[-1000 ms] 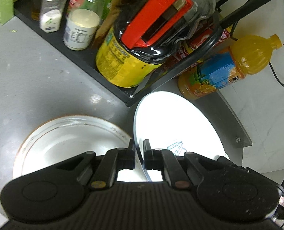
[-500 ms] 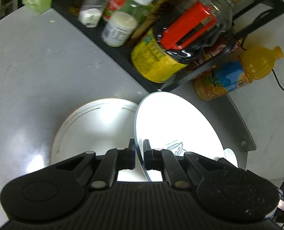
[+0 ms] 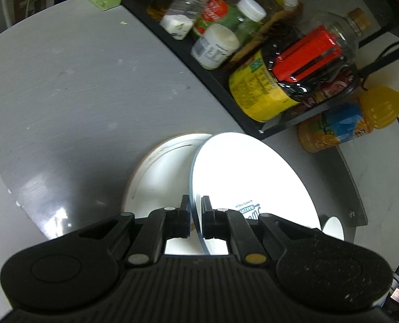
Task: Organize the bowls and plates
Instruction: 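Lift the 'Sweet' plate and lower it onto the large brown-rimmed plate, then open both grippers and release the 'Sweet' plate on the large plate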
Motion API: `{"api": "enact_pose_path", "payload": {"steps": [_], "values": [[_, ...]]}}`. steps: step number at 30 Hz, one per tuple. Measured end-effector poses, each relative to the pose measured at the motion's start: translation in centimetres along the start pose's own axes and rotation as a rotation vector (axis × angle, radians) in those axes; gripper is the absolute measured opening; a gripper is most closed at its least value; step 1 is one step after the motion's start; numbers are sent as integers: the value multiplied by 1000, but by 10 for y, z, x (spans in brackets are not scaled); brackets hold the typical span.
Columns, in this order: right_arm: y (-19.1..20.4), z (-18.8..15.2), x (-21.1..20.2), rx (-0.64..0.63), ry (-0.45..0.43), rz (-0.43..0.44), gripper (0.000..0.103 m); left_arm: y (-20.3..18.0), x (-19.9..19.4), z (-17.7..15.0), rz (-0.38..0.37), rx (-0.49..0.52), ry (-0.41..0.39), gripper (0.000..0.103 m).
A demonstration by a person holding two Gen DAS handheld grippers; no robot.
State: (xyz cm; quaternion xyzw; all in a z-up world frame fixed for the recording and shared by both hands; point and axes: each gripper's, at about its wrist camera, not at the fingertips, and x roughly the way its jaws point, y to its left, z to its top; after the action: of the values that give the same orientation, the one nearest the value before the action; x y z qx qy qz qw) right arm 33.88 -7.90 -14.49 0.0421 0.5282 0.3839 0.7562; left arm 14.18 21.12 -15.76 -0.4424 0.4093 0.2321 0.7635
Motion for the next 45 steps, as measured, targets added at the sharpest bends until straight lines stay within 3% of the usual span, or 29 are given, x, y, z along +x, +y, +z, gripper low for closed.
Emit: {"api": "enact_pose_path", "payload": {"steps": [13, 28, 36, 41, 45], "values": [[16, -18, 7, -83, 17, -52, 7, 21, 10, -12, 55, -16, 37, 6], [20, -32, 14, -78, 10, -95, 6, 24, 24, -8, 112, 7, 104, 9], [20, -31, 18, -69, 18, -102, 6, 22, 0, 14, 107, 57, 63, 10], [23, -31, 25, -71, 35, -115, 7, 22, 3, 20, 121, 75, 53, 35], [26, -32, 31, -75, 46, -121, 7, 24, 14, 20, 134, 74, 82, 36]]}}
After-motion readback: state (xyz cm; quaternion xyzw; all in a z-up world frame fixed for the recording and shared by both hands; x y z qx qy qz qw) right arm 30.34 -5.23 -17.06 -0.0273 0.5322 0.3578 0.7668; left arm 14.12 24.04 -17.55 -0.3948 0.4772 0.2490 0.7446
